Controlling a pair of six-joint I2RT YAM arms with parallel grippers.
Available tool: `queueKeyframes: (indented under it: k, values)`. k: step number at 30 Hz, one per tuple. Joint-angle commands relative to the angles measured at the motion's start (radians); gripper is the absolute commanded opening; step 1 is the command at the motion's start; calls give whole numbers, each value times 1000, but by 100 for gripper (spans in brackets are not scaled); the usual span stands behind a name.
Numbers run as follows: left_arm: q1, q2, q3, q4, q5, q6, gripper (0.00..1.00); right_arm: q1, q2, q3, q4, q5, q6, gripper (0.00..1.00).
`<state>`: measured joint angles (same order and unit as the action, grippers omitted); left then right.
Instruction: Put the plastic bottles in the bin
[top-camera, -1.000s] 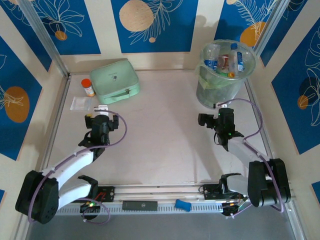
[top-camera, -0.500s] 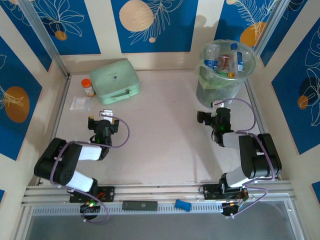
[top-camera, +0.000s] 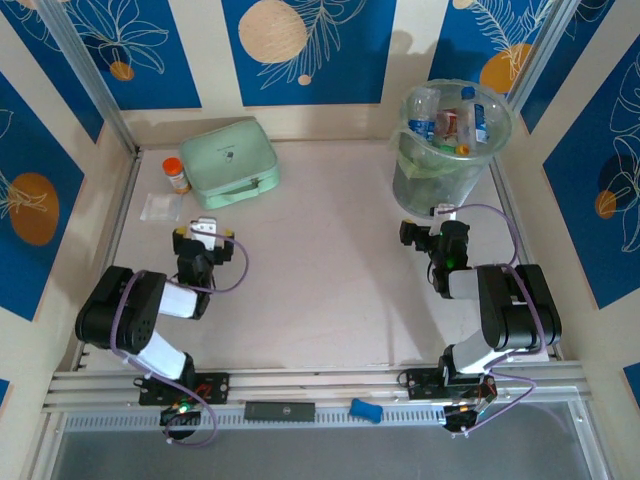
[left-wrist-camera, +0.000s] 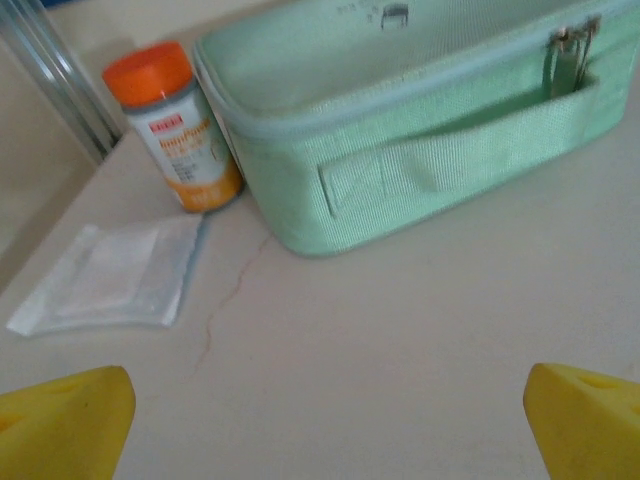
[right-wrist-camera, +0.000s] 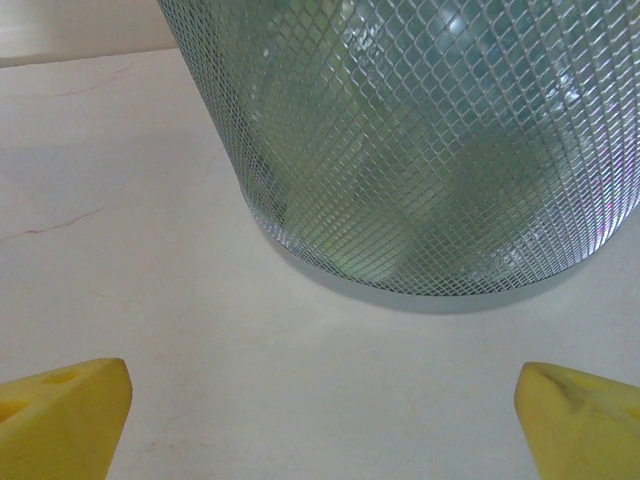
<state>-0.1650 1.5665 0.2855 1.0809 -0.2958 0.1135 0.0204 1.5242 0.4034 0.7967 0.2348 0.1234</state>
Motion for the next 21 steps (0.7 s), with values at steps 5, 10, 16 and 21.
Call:
queueKeyframes:
  k: [5,10,16,21]
  values:
    - [7,17,12,49,31,-20,99,6,-1,-2,40,-6,2,99]
    - [9,11,43,-20,8,-38,100,7,-1,-2,37,-6,2,99]
    - [11,13,45,-25,5,-40,99,6,-1,3,32,-8,2,99]
    - [36,8,67,-77,11,-73,99,7,-1,-3,40,-6,2,99]
